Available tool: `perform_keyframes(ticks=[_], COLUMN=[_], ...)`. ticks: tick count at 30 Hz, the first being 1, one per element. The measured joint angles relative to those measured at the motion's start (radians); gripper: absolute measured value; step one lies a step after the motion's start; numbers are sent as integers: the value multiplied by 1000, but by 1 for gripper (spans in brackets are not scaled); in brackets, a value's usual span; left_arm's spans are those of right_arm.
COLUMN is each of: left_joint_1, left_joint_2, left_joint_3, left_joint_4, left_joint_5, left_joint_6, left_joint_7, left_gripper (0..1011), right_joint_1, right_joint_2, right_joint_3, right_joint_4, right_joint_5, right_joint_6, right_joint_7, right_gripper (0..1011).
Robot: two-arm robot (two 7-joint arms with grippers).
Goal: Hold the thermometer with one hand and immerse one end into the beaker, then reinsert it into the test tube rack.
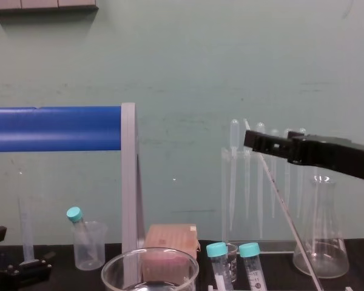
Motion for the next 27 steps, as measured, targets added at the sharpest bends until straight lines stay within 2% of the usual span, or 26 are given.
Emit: perform_keyframes(ticks=[6, 12, 27], left_joint_1=[0, 0, 0], left_joint_2=[0, 0, 0], left_joint_3=[0, 0, 0], left_joint_4=[0, 0, 0], left_joint_5=[0, 0, 0], left_joint_6=[0, 0, 0], left_joint_7=[0, 0, 0], left_gripper=[1008, 1008, 1008], right_joint_1=[4, 9, 46], right_joint_2=[-19, -33, -67], right_joint_3=[2, 3, 1], right_joint_4=[0, 5, 64], right_joint_5=[0, -17, -74], right_joint_6=[73, 118, 159], right_joint_7=[-17, -29, -20], right_gripper=[1004, 1004, 1004])
